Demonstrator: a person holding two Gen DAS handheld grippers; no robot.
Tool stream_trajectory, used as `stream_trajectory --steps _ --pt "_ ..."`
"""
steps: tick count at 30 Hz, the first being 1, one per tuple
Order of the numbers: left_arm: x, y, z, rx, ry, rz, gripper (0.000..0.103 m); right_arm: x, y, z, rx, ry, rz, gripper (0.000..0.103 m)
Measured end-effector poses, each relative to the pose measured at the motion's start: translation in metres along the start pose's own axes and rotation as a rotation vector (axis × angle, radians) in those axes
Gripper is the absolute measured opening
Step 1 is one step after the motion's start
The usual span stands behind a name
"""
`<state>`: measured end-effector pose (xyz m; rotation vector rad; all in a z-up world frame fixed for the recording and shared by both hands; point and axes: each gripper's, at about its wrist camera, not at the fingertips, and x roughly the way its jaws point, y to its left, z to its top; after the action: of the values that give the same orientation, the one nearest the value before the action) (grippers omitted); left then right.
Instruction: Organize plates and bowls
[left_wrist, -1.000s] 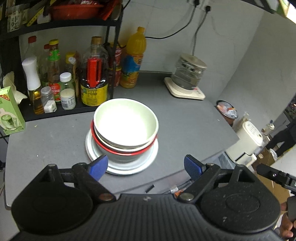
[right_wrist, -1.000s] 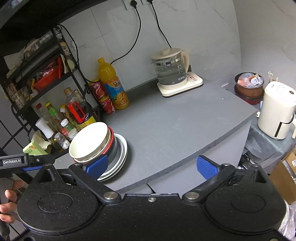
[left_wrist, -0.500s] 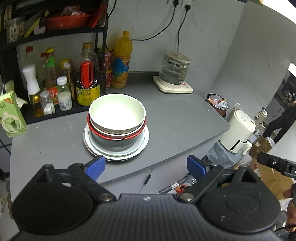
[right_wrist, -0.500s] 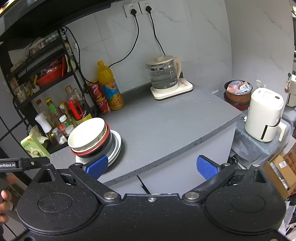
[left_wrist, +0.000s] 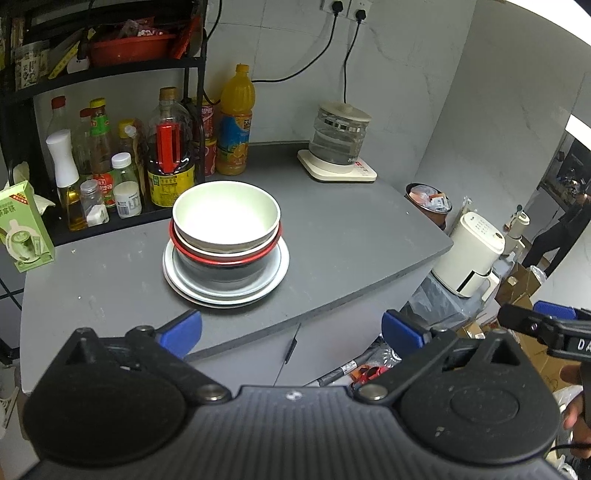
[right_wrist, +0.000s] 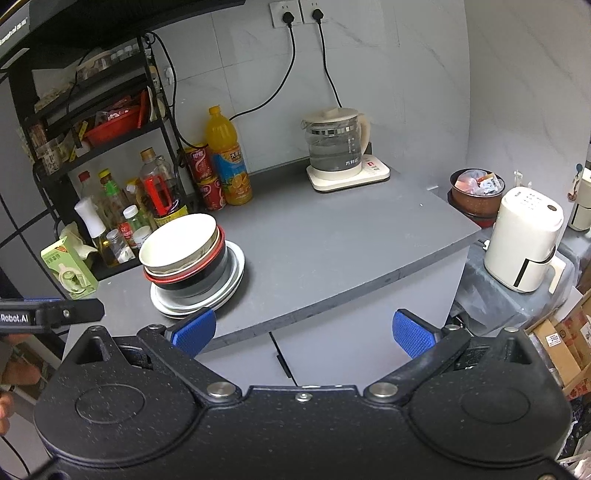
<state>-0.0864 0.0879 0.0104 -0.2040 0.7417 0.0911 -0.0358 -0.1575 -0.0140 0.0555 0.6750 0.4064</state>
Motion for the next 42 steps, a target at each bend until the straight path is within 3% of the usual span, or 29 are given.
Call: stream_trajectory --steps 42 --pt "0.0019 -0.0008 -0.0054 0.022 0.008 0.008 0.103 0.0038 0.0038 -0.0002 -0.038 0.014 0.001 0.103"
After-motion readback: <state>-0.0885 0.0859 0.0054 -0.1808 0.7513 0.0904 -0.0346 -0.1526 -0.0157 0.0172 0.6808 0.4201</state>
